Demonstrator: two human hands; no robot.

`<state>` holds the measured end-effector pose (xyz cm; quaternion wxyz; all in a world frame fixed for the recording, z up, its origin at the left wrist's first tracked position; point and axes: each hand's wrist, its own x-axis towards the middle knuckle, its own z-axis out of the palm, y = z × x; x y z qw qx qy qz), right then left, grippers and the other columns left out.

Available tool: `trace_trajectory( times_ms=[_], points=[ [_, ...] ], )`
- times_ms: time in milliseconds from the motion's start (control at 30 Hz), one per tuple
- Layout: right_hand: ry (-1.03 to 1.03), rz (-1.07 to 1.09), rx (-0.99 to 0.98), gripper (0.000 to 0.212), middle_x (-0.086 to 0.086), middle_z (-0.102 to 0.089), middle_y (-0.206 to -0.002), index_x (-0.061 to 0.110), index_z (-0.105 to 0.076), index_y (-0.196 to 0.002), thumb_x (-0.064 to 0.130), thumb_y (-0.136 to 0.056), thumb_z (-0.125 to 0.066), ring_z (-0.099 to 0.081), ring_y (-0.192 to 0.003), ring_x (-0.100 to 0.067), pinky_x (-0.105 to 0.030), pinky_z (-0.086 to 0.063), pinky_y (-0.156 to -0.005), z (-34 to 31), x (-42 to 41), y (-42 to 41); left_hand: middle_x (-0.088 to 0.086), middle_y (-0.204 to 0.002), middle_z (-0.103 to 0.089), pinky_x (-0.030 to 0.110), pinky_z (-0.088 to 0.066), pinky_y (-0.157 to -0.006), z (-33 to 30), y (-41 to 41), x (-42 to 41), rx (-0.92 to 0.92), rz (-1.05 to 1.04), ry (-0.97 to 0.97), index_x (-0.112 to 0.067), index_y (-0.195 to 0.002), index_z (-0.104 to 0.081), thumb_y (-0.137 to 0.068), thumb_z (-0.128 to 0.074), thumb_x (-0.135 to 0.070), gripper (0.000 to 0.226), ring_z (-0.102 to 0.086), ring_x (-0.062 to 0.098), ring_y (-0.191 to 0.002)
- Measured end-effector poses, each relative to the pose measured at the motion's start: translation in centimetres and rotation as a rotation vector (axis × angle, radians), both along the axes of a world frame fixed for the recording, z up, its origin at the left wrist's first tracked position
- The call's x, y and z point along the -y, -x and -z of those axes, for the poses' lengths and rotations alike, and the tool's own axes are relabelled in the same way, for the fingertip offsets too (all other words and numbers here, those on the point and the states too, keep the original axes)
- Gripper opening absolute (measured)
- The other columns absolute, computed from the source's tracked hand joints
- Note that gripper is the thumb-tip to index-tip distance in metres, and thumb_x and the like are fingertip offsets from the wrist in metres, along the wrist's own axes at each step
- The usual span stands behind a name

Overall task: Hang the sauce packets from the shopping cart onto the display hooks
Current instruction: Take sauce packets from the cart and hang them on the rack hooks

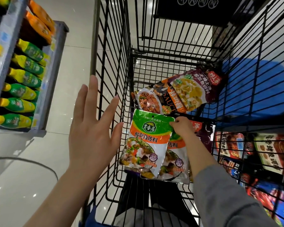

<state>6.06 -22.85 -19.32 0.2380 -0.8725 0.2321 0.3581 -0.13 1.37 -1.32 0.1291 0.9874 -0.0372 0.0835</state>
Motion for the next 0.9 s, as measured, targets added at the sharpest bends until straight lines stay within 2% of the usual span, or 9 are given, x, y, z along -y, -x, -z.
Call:
trace_trajectory(
  times_ms=[133, 267, 333, 433, 533, 600, 667, 800, 900],
  points=[
    [0.041, -0.19, 0.148, 0.014, 0.0, -0.058, -0.083, 0.017, -0.059, -0.085, 0.03, -0.09, -0.058, -0.056, -0.09, -0.023, -0.037, -0.034, -0.093, -3.9, -0.1, 2.2, 0.022, -0.153, -0.02, 0.05, -0.023, -0.113, 0.0, 0.1, 0.1, 0.021, 0.01, -0.034, -0.01, -0.129, -0.056, -0.083, -0.06, -0.025, 0.048, -0.016, 0.038, -0.142],
    [-0.153, -0.348, 0.301, 0.012, -0.004, -0.066, -0.09, 0.012, -0.067, -0.092, 0.022, -0.087, -0.062, -0.057, -0.089, -0.022, -0.039, -0.04, -0.087, -9.7, -0.1, 5.7, 0.02, -0.147, -0.034, 0.053, -0.016, -0.114, -0.7, 0.4, 0.3, 0.093, 0.112, -0.183, -0.013, -0.133, -0.052, -0.086, -0.058, -0.022, 0.048, -0.023, 0.035, -0.139],
    [-0.214, -0.407, 0.328, 0.016, -0.004, -0.067, -0.096, 0.011, -0.067, -0.098, 0.022, -0.087, -0.062, -0.056, -0.092, -0.022, -0.038, -0.04, -0.089, -12.3, -0.2, 7.4, 0.019, -0.138, -0.046, 0.053, -0.021, -0.112, -1.1, 0.4, 0.9, 0.1, 0.205, -0.162, -0.012, -0.132, -0.053, -0.085, -0.059, -0.018, 0.047, -0.033, 0.035, -0.134],
    [-0.26, -0.449, 0.409, 0.018, 0.0, -0.065, -0.096, 0.013, -0.067, -0.101, 0.024, -0.088, -0.061, -0.055, -0.092, -0.018, -0.032, -0.04, -0.087, -15.3, -0.7, 10.4, 0.016, -0.123, -0.059, 0.049, -0.042, -0.098, -0.4, 1.1, 2.3, -0.062, 0.436, -0.058, -0.014, -0.129, -0.051, -0.073, -0.072, -0.016, 0.06, -0.053, 0.035, -0.116],
    [-0.318, -0.361, 0.438, 0.024, 0.002, -0.066, -0.095, 0.013, -0.07, -0.098, 0.024, -0.079, -0.058, -0.055, -0.092, -0.012, -0.02, -0.04, -0.081, -16.7, -0.5, 13.4, 0.004, -0.102, -0.069, 0.035, -0.054, -0.075, 1.6, 2.1, 3.4, -0.337, 0.651, -0.015, -0.02, -0.113, -0.062, -0.037, -0.092, -0.018, 0.082, -0.067, 0.025, -0.091],
    [-0.356, -0.268, 0.393, 0.025, 0.007, -0.063, -0.096, 0.015, -0.069, -0.101, 0.019, -0.08, -0.056, -0.052, -0.094, -0.007, -0.011, -0.033, -0.08, -16.5, 0.5, 14.7, -0.005, -0.081, -0.07, 0.024, -0.051, -0.068, 2.7, 2.4, 4.1, -0.42, 0.681, 0.026, -0.022, -0.092, -0.072, -0.031, -0.092, -0.015, 0.064, -0.067, 0.018, -0.075],
    [-0.333, -0.193, 0.368, 0.023, 0.009, -0.061, -0.102, 0.018, -0.068, -0.107, 0.013, -0.086, -0.058, -0.054, -0.1, -0.011, -0.016, -0.036, -0.084, -16.0, 1.9, 15.0, -0.009, -0.071, -0.068, 0.02, -0.047, -0.063, 3.2, 2.4, 5.1, -0.44, 0.676, 0.075, -0.024, -0.083, -0.074, -0.038, -0.091, -0.011, 0.05, -0.065, 0.016, -0.065],
    [-0.271, -0.157, 0.307, 0.026, 0.003, -0.063, -0.114, 0.02, -0.066, -0.113, 0.011, -0.091, -0.055, -0.054, -0.107, -0.015, -0.031, -0.044, -0.093, -15.5, 3.8, 13.9, -0.01, -0.063, -0.066, 0.029, -0.05, -0.061, 3.6, 2.5, 7.1, -0.422, 0.622, 0.015, -0.027, -0.079, -0.073, -0.04, -0.09, -0.009, 0.046, -0.063, 0.016, -0.057],
    [-0.238, -0.17, 0.313, 0.023, 0.004, -0.062, -0.107, 0.021, -0.066, -0.108, 0.013, -0.089, -0.057, -0.055, -0.102, -0.015, -0.033, -0.045, -0.09, -15.8, 3.9, 13.0, -0.01, -0.061, -0.066, 0.031, -0.048, -0.062, 3.7, 2.3, 7.6, -0.428, 0.551, 0.011, -0.028, -0.074, -0.072, -0.048, -0.089, -0.012, 0.035, -0.062, 0.014, -0.053]
  ],
)
